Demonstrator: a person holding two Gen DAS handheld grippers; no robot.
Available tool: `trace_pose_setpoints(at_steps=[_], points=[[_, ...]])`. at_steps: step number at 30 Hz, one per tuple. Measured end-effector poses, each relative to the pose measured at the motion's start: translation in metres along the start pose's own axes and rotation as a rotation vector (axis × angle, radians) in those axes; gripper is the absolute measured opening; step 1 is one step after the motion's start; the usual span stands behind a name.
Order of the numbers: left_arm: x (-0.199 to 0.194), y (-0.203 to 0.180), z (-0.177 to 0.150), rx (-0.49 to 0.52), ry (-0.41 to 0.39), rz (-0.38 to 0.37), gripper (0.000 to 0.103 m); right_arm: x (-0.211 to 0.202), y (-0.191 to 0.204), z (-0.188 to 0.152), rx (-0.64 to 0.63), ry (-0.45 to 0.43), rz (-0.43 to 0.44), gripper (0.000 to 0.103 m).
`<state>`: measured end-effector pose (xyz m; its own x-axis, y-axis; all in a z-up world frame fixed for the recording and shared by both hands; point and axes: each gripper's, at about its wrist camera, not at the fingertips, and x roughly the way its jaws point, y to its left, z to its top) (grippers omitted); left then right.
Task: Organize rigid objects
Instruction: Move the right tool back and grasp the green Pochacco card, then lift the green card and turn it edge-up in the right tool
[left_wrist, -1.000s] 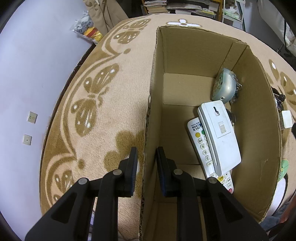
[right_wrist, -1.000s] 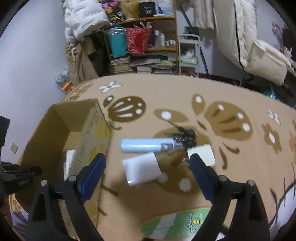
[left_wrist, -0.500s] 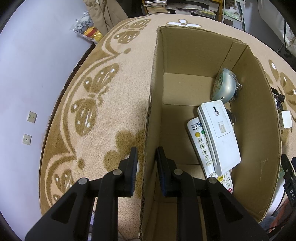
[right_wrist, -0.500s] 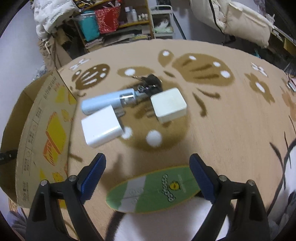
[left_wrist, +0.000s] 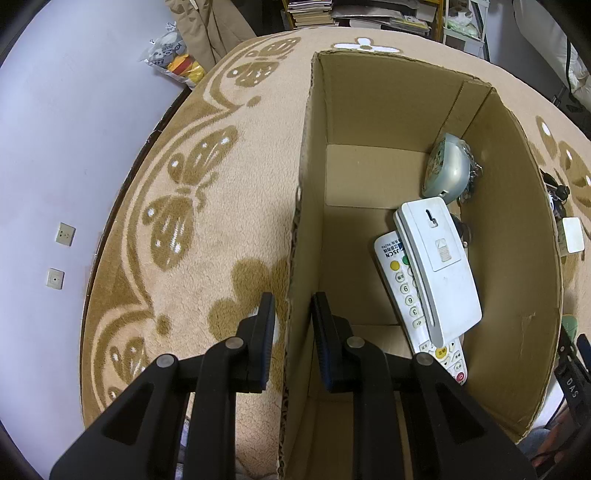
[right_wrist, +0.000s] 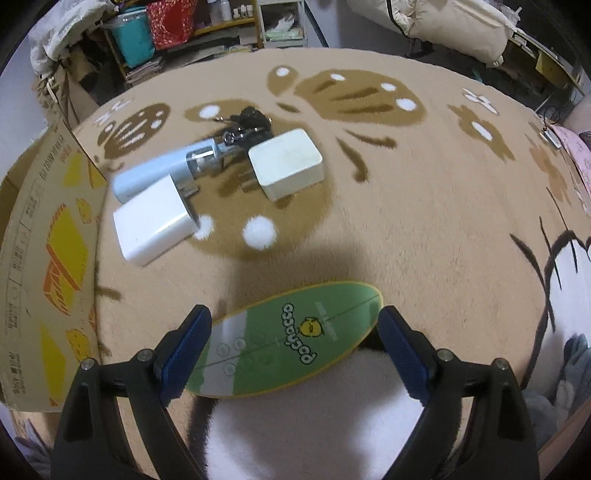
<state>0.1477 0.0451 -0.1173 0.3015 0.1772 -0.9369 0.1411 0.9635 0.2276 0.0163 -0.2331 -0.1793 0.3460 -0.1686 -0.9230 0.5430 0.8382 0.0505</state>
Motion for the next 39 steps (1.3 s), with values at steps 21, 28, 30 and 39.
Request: trace_pose_setpoints(at_steps=[21, 28, 30, 39], points=[[0.000, 0.000, 0.000, 0.004, 0.001, 0.007, 0.020, 0.020, 0.005, 0.001, 0.034, 0.020, 0.073, 0.098], [0.000, 0.000, 0.000, 0.004, 0.000, 0.007, 0.020, 0.026, 0.016, 0.004, -0.008, 0.041, 0.044, 0.103], [0.000, 0.000, 0.000, 0.004, 0.000, 0.007, 0.020, 0.031, 0.024, 0.004, -0.044, 0.072, 0.011, 0.103], [0.000, 0.000, 0.001, 0.005, 0.001, 0.008, 0.020, 0.031, 0.040, 0.000, -0.062, 0.077, -0.035, 0.093]])
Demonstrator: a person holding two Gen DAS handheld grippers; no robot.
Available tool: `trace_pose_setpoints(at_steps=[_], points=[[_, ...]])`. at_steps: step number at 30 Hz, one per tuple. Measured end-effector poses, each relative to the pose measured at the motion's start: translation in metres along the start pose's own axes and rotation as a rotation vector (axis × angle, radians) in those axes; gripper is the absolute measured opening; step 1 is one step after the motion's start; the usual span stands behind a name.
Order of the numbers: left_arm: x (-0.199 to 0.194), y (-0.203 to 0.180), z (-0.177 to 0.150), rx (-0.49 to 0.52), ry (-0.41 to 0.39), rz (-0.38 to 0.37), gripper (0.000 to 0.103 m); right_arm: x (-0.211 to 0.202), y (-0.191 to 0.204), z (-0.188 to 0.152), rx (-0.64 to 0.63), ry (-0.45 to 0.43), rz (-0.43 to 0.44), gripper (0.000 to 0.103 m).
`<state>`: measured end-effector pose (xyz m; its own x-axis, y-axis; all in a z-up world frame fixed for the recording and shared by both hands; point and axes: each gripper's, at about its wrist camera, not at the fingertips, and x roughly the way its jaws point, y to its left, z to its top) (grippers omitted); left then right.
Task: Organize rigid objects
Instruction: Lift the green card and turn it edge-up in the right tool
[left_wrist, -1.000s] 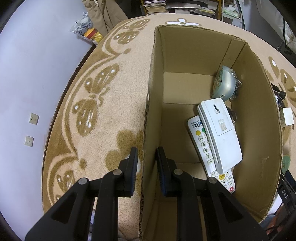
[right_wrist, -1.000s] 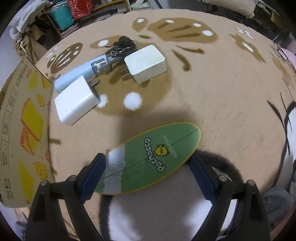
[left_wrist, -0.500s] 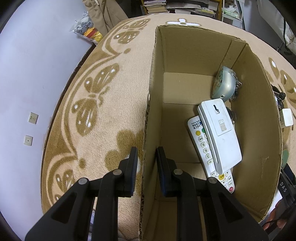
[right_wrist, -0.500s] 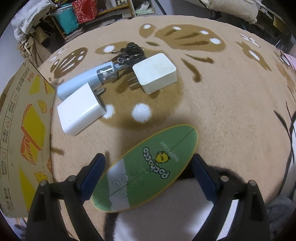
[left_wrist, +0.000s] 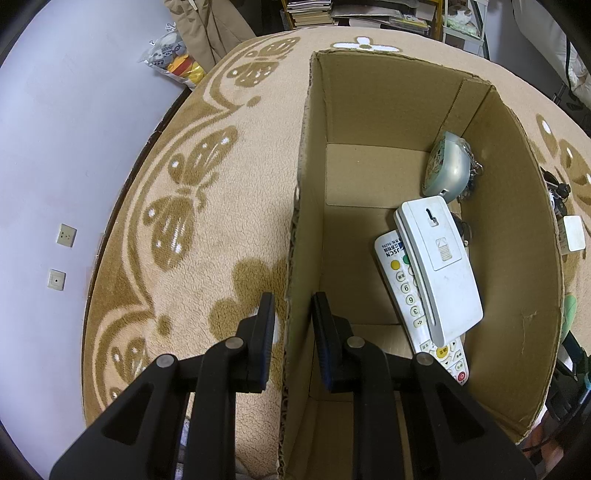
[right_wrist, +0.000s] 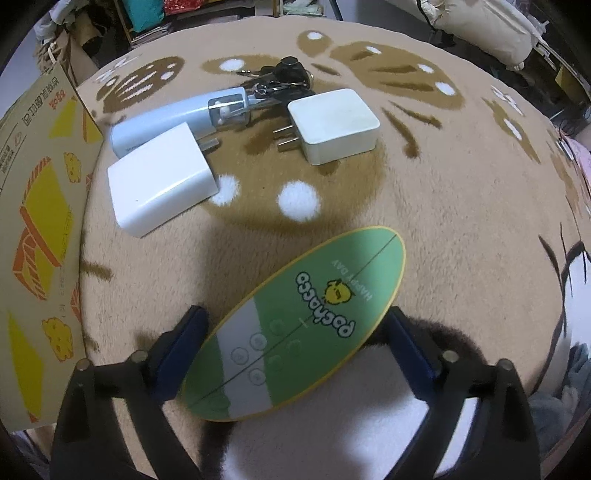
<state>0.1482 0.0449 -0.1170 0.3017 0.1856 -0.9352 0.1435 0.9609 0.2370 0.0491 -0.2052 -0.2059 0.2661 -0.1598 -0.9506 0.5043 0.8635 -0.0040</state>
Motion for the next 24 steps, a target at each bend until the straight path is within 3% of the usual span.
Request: trace_pose_setpoints(at_steps=[3, 11, 16, 18, 24], points=[[0.000, 0.000, 0.000, -0.004, 0.000, -0.005, 0.020, -0.005, 0.003, -0.005, -0.007, -0.020, 0.016, 0.077], [0.000, 0.000, 0.000, -0.006, 0.000, -0.008, 0.020, -0.015, -0.004, -0.002, 0.064, -0.075, 0.071, 0.054], [0.001, 0.000, 0.000, -0.008, 0.001, -0.011, 0.020, -0.017, -0.013, -0.001, 0.085, -0.090, 0.097, 0.047], [0.000, 0.000, 0.000, -0.008, 0.001, -0.011, 0.020, -0.018, -0.020, -0.002, 0.090, -0.094, 0.100, 0.016], [0.000, 0.000, -0.001, -0.005, 0.000, -0.008, 0.020, -0.017, -0.041, -0.002, 0.150, -0.089, 0.161, 0.014]])
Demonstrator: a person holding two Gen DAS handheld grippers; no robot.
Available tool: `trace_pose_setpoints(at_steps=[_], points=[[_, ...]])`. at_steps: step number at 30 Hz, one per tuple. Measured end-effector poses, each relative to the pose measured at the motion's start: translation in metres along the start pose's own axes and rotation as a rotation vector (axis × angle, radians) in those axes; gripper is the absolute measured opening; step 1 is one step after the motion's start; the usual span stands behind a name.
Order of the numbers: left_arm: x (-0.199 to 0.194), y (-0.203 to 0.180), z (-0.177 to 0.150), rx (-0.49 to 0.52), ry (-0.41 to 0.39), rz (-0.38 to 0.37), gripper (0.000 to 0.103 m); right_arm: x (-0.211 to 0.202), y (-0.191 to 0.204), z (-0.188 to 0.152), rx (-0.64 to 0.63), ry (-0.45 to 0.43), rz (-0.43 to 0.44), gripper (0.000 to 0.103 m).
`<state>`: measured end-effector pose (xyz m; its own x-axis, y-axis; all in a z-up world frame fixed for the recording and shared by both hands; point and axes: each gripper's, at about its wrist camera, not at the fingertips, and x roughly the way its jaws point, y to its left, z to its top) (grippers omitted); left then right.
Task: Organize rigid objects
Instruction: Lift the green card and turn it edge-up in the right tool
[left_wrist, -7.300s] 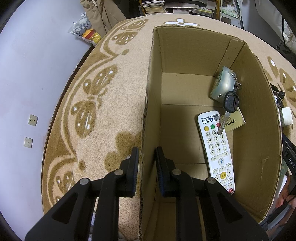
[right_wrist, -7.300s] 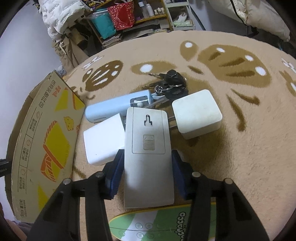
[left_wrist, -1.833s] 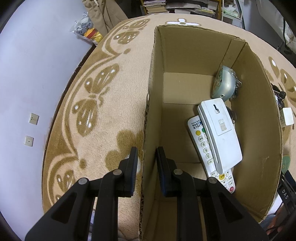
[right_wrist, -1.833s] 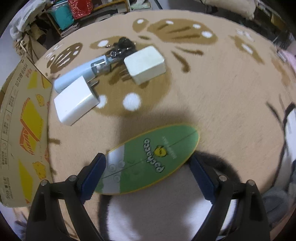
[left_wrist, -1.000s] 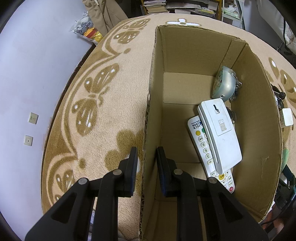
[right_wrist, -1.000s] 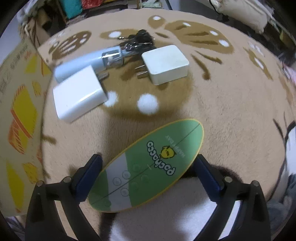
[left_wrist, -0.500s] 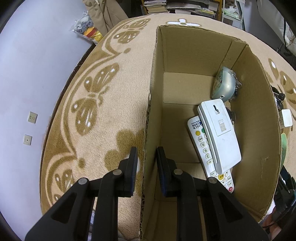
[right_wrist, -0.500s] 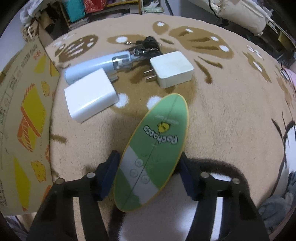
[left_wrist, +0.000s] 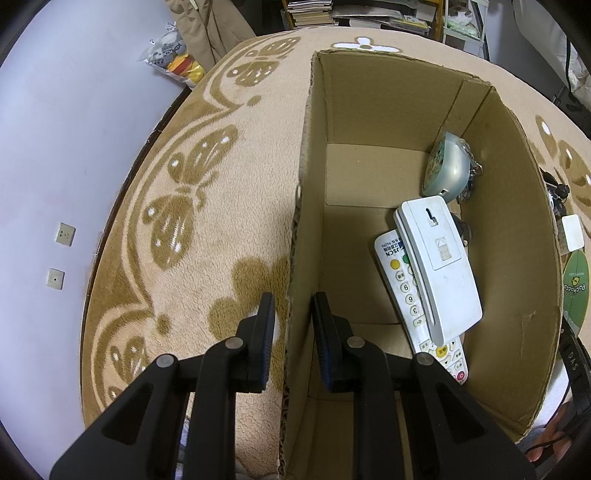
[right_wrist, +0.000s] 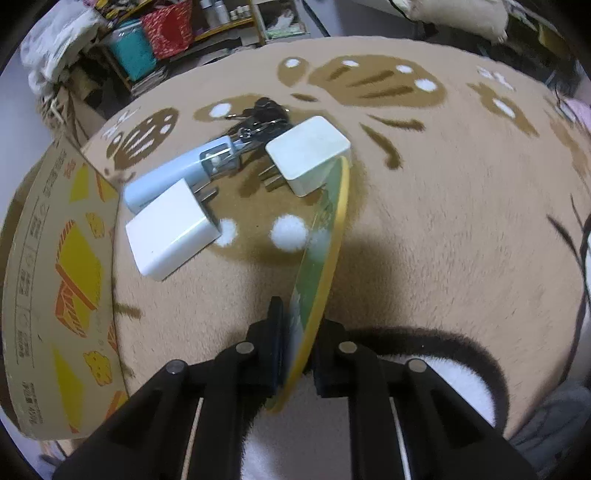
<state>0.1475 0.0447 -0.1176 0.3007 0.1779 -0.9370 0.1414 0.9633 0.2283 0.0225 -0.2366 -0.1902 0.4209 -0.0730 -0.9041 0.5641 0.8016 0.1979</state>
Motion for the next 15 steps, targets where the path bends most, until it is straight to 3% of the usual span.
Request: trace_pose_setpoints(at_steps=[15], points=[[0.000, 0.002, 0.000, -0.004, 0.002, -0.007, 0.020, -0.023, -0.001, 0.008, 0.055, -0.098, 0.103, 0.009]])
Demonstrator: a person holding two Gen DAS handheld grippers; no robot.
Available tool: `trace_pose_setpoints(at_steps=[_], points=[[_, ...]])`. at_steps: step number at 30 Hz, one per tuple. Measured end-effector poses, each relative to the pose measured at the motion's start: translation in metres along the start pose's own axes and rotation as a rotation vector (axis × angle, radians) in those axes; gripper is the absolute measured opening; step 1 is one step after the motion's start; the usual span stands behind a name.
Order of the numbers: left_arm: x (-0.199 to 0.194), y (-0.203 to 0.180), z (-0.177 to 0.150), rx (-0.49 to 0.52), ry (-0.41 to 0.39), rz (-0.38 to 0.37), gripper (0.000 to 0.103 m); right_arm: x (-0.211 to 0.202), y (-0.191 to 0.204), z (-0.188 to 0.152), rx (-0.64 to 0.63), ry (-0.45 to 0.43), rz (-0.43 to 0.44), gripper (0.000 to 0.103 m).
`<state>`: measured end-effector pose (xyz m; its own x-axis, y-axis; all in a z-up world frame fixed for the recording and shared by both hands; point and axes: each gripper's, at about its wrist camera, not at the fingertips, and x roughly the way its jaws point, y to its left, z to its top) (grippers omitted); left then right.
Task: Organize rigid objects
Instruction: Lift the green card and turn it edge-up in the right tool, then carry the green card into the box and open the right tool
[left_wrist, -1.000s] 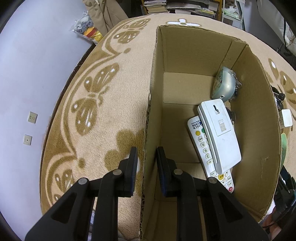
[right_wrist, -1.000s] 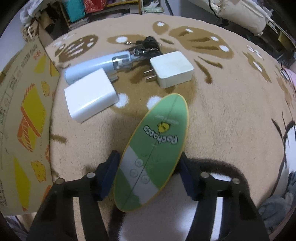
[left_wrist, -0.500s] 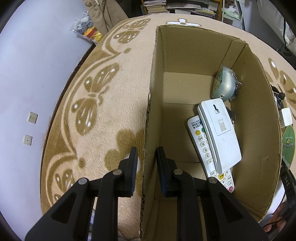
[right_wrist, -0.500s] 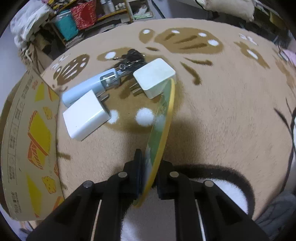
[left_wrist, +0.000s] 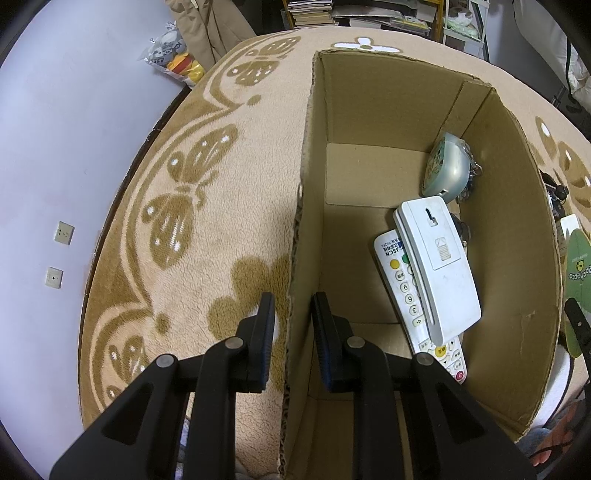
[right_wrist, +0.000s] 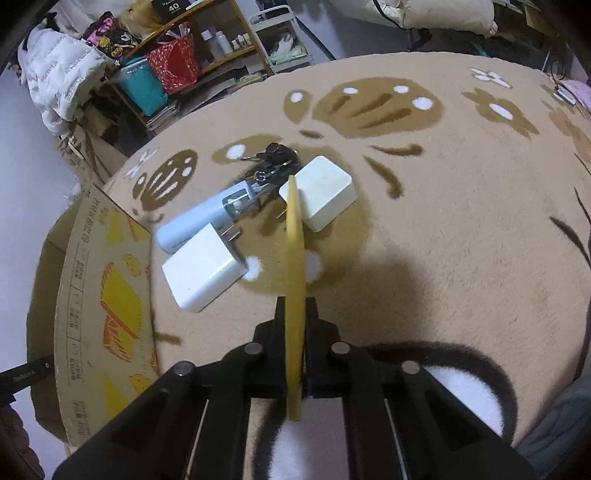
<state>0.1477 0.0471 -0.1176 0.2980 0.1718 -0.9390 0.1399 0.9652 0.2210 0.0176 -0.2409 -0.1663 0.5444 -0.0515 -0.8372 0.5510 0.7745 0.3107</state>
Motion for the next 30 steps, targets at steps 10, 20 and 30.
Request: trace_pose_setpoints(at_steps=[10, 20, 30], points=[[0.000, 0.000, 0.000, 0.003, 0.000, 0.004, 0.020, -0.011, 0.014, 0.005, -0.026, -0.042, 0.059, 0.009], [0.000, 0.000, 0.000, 0.005, 0.000, 0.005, 0.020, -0.022, 0.055, 0.017, -0.064, -0.106, 0.187, 0.009], [0.000, -0.002, -0.001, 0.011, -0.001, 0.013, 0.020, -0.053, 0.135, 0.036, -0.231, -0.213, 0.320, 0.009]])
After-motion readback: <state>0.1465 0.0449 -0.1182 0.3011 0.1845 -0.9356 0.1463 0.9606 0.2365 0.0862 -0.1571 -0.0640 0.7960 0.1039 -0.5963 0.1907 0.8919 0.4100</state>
